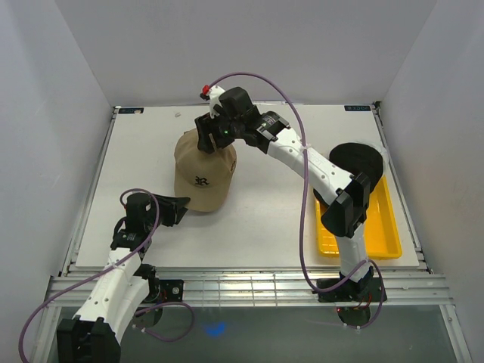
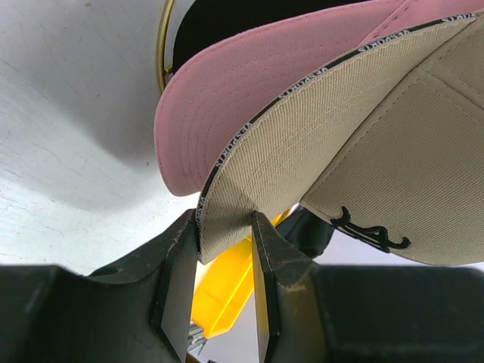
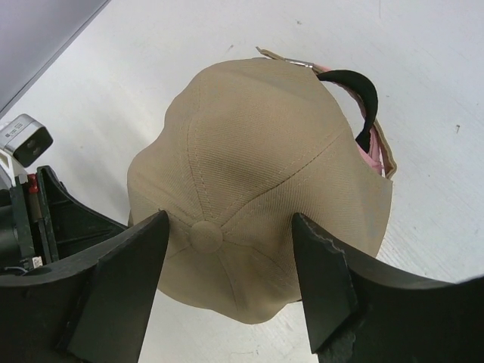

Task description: Stack the hats

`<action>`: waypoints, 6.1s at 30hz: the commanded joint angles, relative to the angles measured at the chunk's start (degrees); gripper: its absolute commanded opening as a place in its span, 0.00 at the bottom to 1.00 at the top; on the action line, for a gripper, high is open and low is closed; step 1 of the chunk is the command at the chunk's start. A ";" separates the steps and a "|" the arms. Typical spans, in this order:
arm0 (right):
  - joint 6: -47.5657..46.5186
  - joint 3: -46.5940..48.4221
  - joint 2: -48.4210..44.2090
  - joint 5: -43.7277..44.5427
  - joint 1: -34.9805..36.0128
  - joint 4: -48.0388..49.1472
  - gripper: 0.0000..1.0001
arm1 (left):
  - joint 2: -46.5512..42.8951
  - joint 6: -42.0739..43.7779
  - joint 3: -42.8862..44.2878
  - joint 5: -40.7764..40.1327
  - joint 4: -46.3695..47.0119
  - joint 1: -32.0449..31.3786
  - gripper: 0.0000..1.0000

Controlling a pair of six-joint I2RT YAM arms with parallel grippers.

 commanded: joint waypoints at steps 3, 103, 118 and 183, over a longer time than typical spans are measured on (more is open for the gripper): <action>-0.38 1.83 -0.91 0.73 -1.42 2.22 0.74 | 0.49 -1.83 -1.63 -2.05 -5.53 -0.39 0.30; 16.49 -14.26 14.38 -7.79 -10.04 8.11 0.15 | 13.75 -6.22 6.46 -8.20 -26.00 -0.30 0.34; 16.58 -10.31 12.89 -8.50 -10.13 6.70 0.20 | 12.62 -2.62 9.97 -8.99 -27.59 -0.30 0.76; 14.03 6.58 5.76 -2.79 -2.04 -1.47 0.77 | 31.43 8.72 39.95 -20.94 -30.50 -1.88 0.70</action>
